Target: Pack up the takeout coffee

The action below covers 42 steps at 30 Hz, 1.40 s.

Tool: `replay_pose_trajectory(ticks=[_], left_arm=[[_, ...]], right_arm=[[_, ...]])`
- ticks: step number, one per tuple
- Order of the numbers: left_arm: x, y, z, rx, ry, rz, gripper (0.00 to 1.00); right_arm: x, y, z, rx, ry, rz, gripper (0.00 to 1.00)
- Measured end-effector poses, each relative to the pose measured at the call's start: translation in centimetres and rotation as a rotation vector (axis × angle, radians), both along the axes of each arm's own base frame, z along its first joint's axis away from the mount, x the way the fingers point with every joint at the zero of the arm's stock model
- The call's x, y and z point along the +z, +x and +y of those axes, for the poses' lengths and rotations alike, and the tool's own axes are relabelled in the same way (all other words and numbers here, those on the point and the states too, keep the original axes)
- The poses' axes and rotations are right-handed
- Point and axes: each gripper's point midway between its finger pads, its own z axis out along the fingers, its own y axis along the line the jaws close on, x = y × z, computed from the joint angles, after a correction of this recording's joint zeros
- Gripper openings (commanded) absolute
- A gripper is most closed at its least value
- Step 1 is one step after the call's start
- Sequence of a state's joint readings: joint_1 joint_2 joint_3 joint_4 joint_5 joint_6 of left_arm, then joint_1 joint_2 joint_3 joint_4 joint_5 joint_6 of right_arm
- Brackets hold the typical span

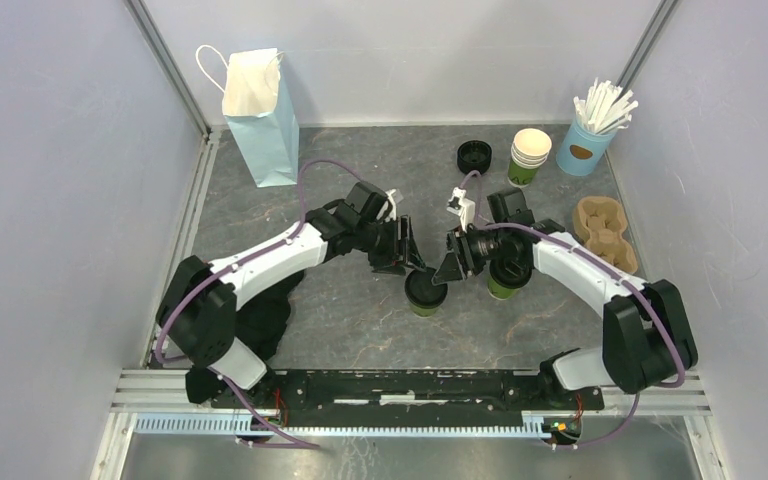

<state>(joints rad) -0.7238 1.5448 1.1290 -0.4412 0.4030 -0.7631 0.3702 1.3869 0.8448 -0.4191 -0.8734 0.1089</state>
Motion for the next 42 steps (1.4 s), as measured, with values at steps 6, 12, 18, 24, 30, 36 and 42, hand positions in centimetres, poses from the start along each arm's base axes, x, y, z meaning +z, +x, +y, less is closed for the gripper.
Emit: replay_pose_trajectory(ticks=[6,12,18,24,30,36,42], left_arm=[[-0.8,-0.3,-0.1,-0.012,0.005,0.026,0.52],[-1.6,-1.4,0.7,-0.013,0.013,0.041,0.52],[-1.0,-1.9,1.4,-0.008,0.006,0.029,0.67],[0.6,-2.1,2.5,0.048,-0.036,0.023,0.57],[-0.3,-1.8,3.2,0.093,-0.035,0.057,0.49],[-1.5,-2.1,3.1,0.079,-0.026,0.095,0.44],[-2.3,-2.0,2.9,0.076,-0.021,0.109,0.43]], right_arm=[[0.3,0.9,0.9,0.018,0.001,-0.009,0.54],[1.1,2.5,1.3,-0.009,-0.023,-0.031,0.71],[2.2,3.1,0.6,-0.08,-0.078,-0.043,0.75],[2.6,1.3,-0.2,-0.115,-0.072,-0.029,0.76],[0.0,-1.1,-0.3,-0.115,-0.083,0.076,0.75],[-0.2,-1.3,0.0,-0.106,-0.059,0.082,0.73],[-0.6,-1.3,0.2,-0.109,-0.052,0.089,0.68]])
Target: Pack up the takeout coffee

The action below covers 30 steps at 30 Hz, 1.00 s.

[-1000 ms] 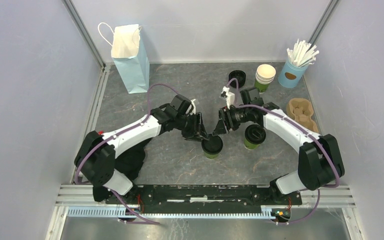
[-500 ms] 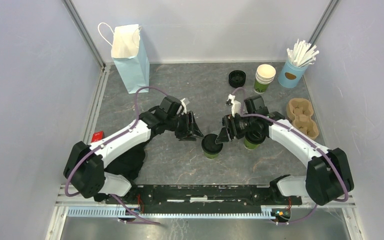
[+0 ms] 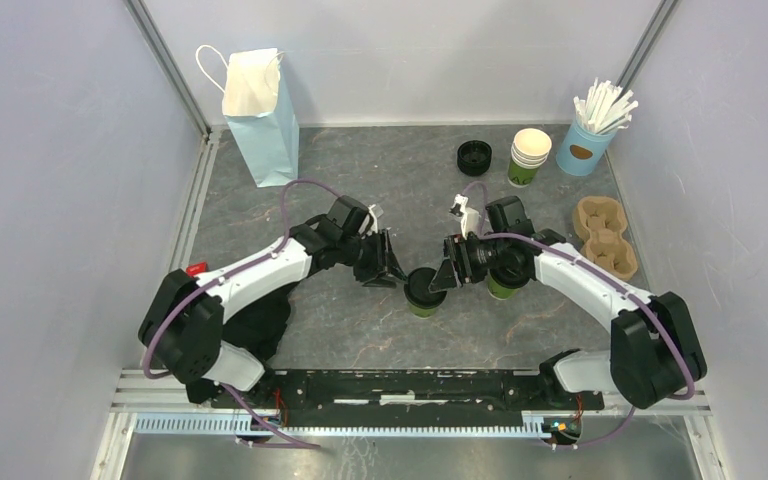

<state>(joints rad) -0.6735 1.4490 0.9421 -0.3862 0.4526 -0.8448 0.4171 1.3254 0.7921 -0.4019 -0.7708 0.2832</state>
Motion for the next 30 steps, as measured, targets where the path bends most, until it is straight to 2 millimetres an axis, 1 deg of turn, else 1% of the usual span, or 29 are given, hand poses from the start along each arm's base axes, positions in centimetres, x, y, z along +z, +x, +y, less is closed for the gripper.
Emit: replay_pose_trajectory(ticks=[2,4,7,9,15,19,22,25,27,30], left_arm=[[-0.2,0.0,-0.1,-0.003,0.001,0.007,0.41],[-0.4,0.2,-0.2,-0.002,0.0,0.005,0.37],[-0.6,0.2,-0.3,-0.006,-0.007,0.007,0.33],[-1.3,0.1,-0.2,-0.005,-0.004,0.012,0.31],[-2.6,-0.6,0.5,0.032,-0.054,-0.017,0.31],[-2.4,-0.5,0.2,0.045,-0.109,-0.041,0.37],[-1.4,-0.4,0.3,0.05,-0.111,-0.051,0.46],[-1.3,-1.3,1.1,0.054,-0.069,-0.016,0.55],[-1.1,-1.8,1.6,0.048,-0.041,0.004,0.58],[-0.6,-1.8,1.8,0.038,-0.024,0.005,0.61]], right_arm=[[-0.1,0.0,0.0,0.0,0.001,0.002,0.66],[-0.2,0.0,0.1,0.003,0.005,0.007,0.64],[-0.5,0.0,0.1,0.003,0.008,0.01,0.64],[-0.7,0.0,0.2,-0.002,0.01,0.008,0.64],[-1.2,0.0,0.3,-0.011,0.033,0.0,0.64],[-1.2,0.1,0.3,-0.01,0.039,-0.007,0.67],[-0.9,0.3,0.4,0.017,0.037,-0.021,0.68],[-0.6,1.1,0.6,0.054,0.014,-0.041,0.69],[-0.6,1.3,0.6,0.078,-0.003,-0.041,0.73],[-0.4,1.4,0.5,0.097,-0.022,-0.044,0.77]])
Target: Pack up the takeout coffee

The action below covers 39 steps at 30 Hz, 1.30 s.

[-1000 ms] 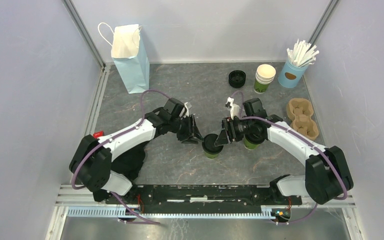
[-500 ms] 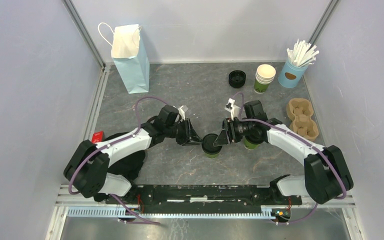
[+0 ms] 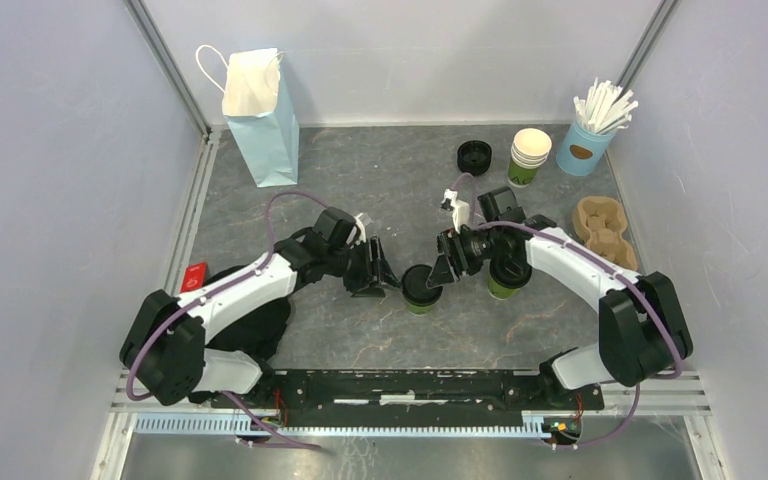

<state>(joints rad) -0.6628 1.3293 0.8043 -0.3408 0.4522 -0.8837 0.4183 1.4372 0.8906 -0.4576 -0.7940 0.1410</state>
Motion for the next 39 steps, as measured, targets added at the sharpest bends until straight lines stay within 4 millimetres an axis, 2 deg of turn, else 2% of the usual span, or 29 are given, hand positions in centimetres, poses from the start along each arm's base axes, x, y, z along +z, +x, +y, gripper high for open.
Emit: replay_pose_trajectory(ticks=[3,7,11,15,19,29,39], left_arm=[[0.6,0.3,0.4,0.003,0.005,-0.009,0.63],[1.8,1.6,0.8,0.037,-0.012,-0.03,0.58],[2.4,3.2,0.7,0.062,-0.022,-0.04,0.58],[1.8,4.2,-0.1,0.054,-0.034,-0.027,0.59],[0.7,4.0,-0.4,0.035,-0.035,0.012,0.57],[-0.2,3.1,-0.8,0.002,-0.063,0.03,0.55],[-2.2,2.8,-0.9,-0.006,-0.07,0.022,0.41]], right_arm=[[0.1,-0.1,-0.3,-0.001,-0.025,0.003,0.79],[1.0,0.0,-0.4,-0.011,-0.032,0.0,0.79],[2.1,0.0,-0.2,-0.016,-0.004,-0.015,0.78],[2.0,-0.3,0.0,-0.02,0.015,0.0,0.7],[1.2,-0.9,0.0,-0.024,0.019,0.036,0.69],[0.1,-1.6,-0.1,-0.033,0.025,0.071,0.65],[-0.7,-1.9,-0.1,-0.052,0.056,0.081,0.59]])
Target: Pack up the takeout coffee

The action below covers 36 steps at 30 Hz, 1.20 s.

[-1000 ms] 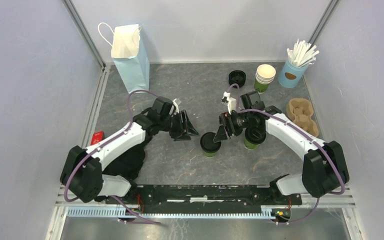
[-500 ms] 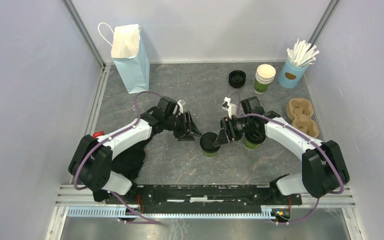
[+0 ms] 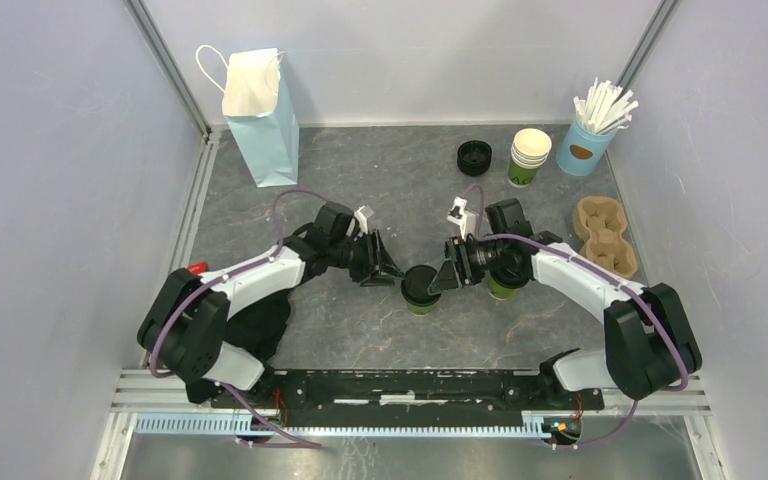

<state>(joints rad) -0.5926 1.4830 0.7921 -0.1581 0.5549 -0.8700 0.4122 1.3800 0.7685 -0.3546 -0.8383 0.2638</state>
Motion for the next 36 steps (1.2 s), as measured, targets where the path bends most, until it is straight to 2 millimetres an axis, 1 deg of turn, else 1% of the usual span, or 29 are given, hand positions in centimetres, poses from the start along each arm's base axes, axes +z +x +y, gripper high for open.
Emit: replay_pose_trajectory(ticks=[4,8,10,12,15,18,20,24,26,28,31,35,36], left_arm=[[-0.2,-0.2,0.3,0.037,-0.009,-0.044,0.4],[-0.2,-0.5,0.7,0.066,-0.019,-0.082,0.42],[0.0,-0.5,0.7,0.066,-0.028,-0.092,0.45],[0.7,-0.5,0.7,0.065,-0.038,-0.104,0.49],[1.2,-0.8,0.9,0.065,-0.016,-0.076,0.55],[1.6,-1.1,1.0,0.064,0.021,-0.036,0.57],[2.6,-0.8,0.7,0.063,0.033,-0.027,0.57],[4.6,0.6,0.1,0.08,0.029,-0.058,0.58],[5.0,1.2,0.2,0.094,0.032,-0.069,0.56],[4.8,1.7,0.2,0.103,0.041,-0.064,0.53],[3.7,2.2,0.1,0.108,0.066,-0.033,0.5],[2.0,2.2,0.0,0.105,0.096,0.008,0.49],[1.9,2.2,-0.1,0.1,0.092,0.013,0.49]], right_arm=[[-0.4,-0.1,0.0,-0.019,0.028,-0.008,0.59],[-0.2,0.1,0.1,-0.024,0.042,-0.031,0.6],[0.2,0.2,0.3,-0.021,0.039,-0.033,0.62],[0.4,0.5,0.2,-0.019,0.019,-0.045,0.65],[0.6,0.8,0.1,-0.01,-0.01,-0.058,0.71],[0.9,0.9,0.0,-0.002,-0.026,-0.054,0.75],[1.1,0.9,0.0,-0.003,-0.033,-0.05,0.77],[1.6,1.3,0.1,-0.013,-0.033,-0.054,0.78],[1.7,1.3,0.1,-0.017,-0.032,-0.05,0.78],[1.7,1.3,0.1,-0.023,-0.032,-0.043,0.76],[1.8,1.4,0.2,-0.028,-0.028,-0.04,0.75],[1.8,1.6,0.3,-0.031,-0.025,-0.04,0.72],[1.7,1.6,0.3,-0.032,-0.024,-0.04,0.72]])
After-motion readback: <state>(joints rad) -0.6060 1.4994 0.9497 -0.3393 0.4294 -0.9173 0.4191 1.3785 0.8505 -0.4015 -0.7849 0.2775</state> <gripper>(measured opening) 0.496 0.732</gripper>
